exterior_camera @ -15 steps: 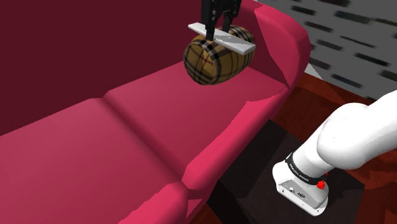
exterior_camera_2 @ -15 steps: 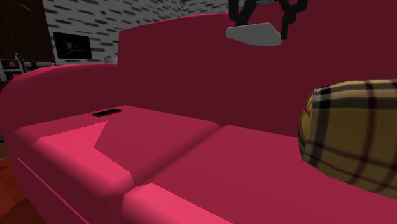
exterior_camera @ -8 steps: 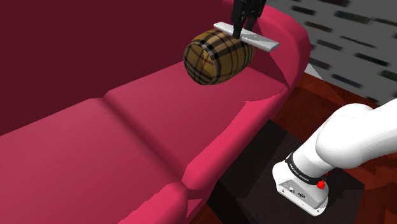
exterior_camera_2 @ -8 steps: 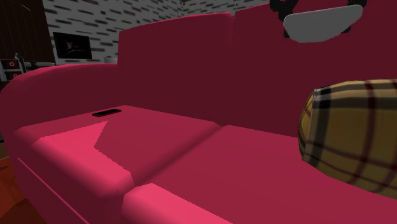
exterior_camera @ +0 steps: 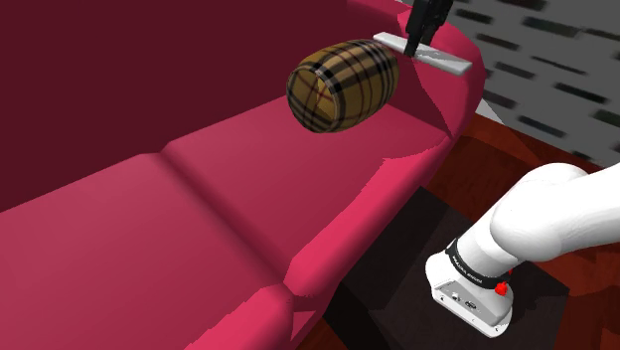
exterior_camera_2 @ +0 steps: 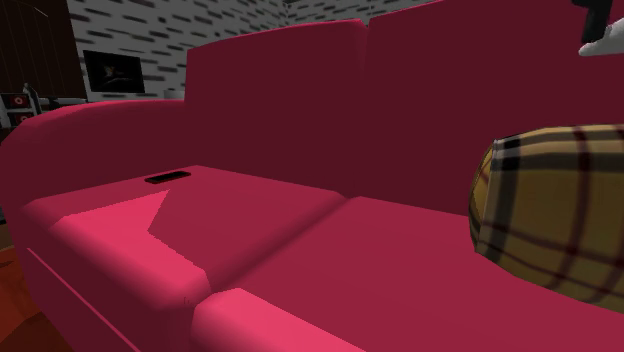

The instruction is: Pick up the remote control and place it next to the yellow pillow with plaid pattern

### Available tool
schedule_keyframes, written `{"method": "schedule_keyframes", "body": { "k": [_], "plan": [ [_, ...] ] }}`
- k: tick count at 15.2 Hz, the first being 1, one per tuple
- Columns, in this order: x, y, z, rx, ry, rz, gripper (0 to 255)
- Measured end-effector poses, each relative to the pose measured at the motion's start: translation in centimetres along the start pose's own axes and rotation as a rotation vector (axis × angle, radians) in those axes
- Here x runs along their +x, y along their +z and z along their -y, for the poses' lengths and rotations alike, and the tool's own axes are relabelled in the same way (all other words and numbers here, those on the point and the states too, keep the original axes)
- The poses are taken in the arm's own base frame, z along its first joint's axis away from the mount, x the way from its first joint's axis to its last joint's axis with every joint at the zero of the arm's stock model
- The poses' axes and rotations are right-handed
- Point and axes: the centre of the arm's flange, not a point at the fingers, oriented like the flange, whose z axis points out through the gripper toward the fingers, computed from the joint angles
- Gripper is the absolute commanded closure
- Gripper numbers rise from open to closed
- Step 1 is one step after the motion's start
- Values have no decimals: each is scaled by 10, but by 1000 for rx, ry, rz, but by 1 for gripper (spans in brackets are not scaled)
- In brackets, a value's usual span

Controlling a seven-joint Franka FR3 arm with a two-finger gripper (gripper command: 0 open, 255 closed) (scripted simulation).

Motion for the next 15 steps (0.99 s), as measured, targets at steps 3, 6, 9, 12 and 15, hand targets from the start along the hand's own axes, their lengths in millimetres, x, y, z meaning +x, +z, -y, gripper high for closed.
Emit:
{"method": "schedule_keyframes", "body": {
  "k": [3, 6, 9, 12, 15],
  "plan": [
    [-15, -2, -37, 1, 0, 0, 255],
    [-29, -2, -74, 1, 0, 0, 255],
    [-45, -2, -110, 1, -1, 0, 255],
    [-48, 11, -119, 1, -1, 0, 255],
    [-49, 26, -119, 1, -2, 0, 255]
  ]
}}
